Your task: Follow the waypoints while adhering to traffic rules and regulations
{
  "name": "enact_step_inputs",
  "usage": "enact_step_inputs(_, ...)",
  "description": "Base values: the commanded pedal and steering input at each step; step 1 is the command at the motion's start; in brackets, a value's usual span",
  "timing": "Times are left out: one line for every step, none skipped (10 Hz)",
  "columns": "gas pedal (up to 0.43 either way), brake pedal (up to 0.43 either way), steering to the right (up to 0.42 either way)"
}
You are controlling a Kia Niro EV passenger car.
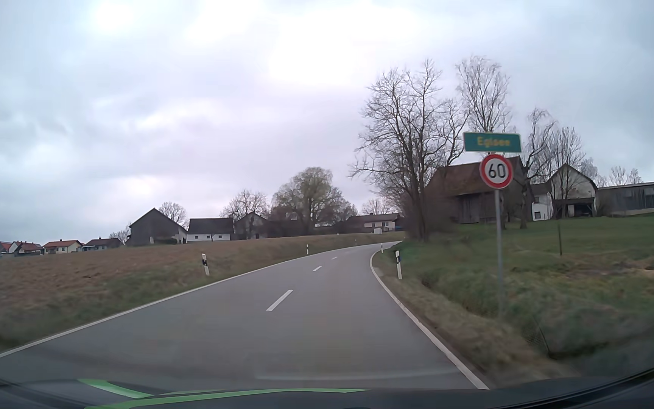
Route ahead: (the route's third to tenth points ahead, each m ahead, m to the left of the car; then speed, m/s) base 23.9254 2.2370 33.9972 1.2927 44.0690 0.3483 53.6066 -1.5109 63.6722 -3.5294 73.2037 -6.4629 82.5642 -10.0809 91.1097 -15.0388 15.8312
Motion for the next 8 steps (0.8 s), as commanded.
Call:
enact_step_inputs(0.0, 0.0, 0.015)
enact_step_inputs(0.0, 0.0, 0.015)
enact_step_inputs(0.0, 0.0, 0.015)
enact_step_inputs(0.0, 0.0, 0.015)
enact_step_inputs(0.0, 0.0, 0.015)
enact_step_inputs(0.0, 0.0, 0.015)
enact_step_inputs(0.0, 0.0, 0.015)
enact_step_inputs(0.0, 0.0, 0.015)
